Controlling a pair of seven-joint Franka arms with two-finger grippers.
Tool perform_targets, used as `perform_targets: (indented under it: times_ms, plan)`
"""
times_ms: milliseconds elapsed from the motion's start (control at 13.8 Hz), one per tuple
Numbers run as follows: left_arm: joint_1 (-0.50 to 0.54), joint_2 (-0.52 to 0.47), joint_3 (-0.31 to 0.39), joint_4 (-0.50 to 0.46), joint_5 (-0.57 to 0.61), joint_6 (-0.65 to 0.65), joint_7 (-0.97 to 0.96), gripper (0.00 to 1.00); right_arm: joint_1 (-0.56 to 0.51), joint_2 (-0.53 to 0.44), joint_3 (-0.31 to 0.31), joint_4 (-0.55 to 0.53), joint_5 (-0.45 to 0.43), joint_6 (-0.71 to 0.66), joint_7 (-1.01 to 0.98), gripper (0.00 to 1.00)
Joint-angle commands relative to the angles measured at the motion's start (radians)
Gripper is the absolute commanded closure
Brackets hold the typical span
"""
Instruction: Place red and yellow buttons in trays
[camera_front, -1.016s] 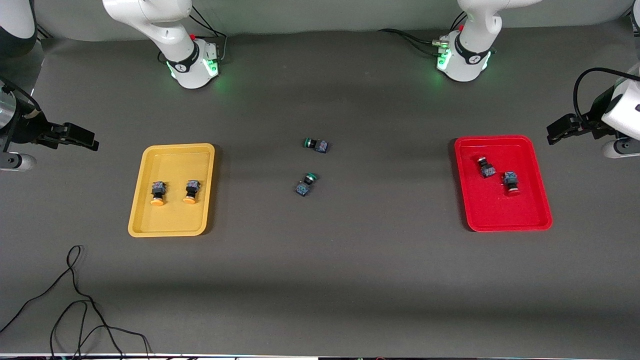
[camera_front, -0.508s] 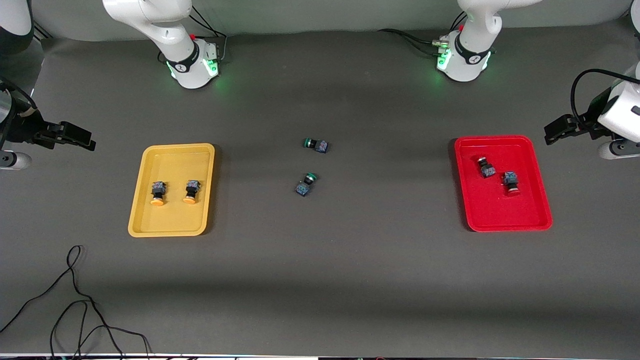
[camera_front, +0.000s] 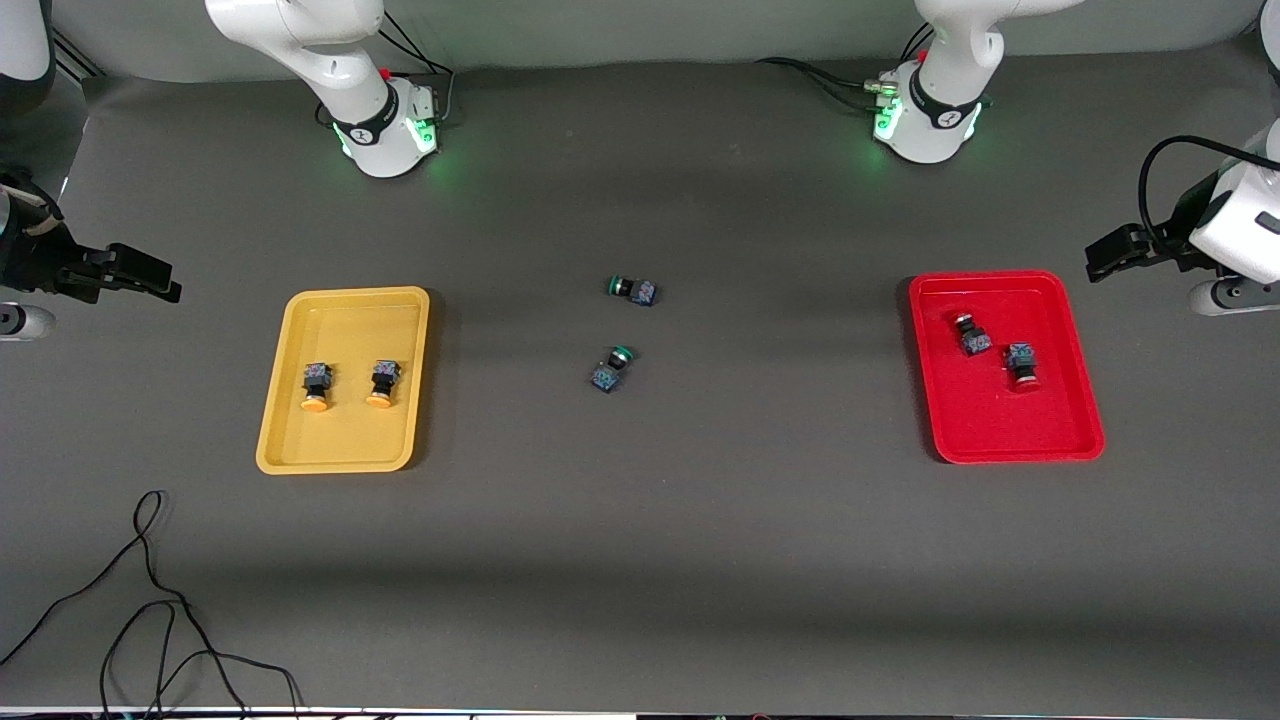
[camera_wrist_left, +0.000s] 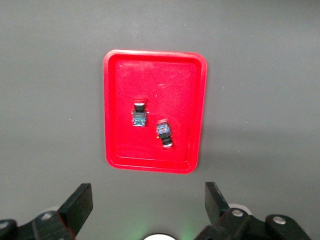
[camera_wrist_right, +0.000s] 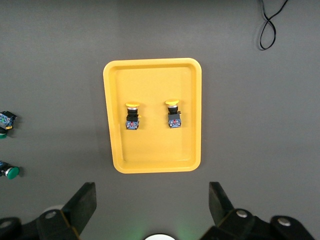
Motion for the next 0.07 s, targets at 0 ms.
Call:
perform_targets:
  times_ms: [0]
  plan:
    - [0.002, 0.001, -0.015, 0.029, 0.022, -0.032, 0.000, 0.00, 0.000, -0.019, 0.003, -0.029, -0.008, 0.028, -0.023, 0.00]
